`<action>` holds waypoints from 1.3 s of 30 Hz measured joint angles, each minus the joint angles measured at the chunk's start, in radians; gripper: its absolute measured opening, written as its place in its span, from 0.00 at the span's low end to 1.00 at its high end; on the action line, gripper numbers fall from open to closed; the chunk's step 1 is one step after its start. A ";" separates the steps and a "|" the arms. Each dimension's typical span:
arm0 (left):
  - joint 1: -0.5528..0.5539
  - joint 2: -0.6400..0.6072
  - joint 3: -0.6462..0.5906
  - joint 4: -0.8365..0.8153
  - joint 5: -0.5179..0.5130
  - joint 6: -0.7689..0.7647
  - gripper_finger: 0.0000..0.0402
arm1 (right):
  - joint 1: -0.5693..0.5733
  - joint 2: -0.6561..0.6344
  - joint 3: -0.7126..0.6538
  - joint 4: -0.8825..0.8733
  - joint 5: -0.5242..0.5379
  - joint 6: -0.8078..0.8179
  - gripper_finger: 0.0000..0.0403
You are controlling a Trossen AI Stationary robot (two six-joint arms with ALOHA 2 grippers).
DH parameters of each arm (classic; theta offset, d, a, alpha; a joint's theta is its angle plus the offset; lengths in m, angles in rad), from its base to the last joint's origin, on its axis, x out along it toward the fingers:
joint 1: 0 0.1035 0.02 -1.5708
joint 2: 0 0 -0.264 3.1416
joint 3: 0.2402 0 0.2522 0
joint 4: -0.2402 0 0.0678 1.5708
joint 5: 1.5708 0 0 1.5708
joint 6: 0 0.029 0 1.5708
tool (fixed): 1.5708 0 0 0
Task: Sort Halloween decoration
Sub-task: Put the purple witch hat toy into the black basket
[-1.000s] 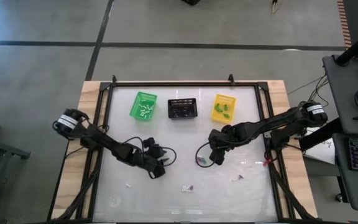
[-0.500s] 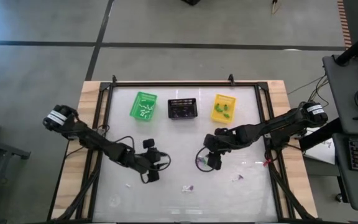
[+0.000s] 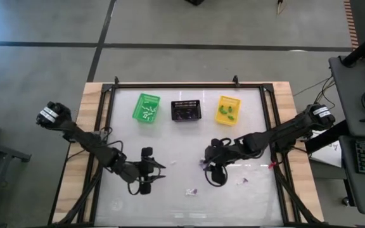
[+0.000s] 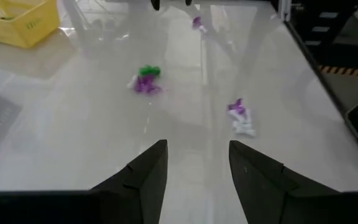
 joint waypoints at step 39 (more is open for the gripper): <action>-0.193 0.462 0.405 -0.048 0.217 -0.043 0.34 | 0.122 0.001 0.004 -0.113 -0.033 -0.056 0.28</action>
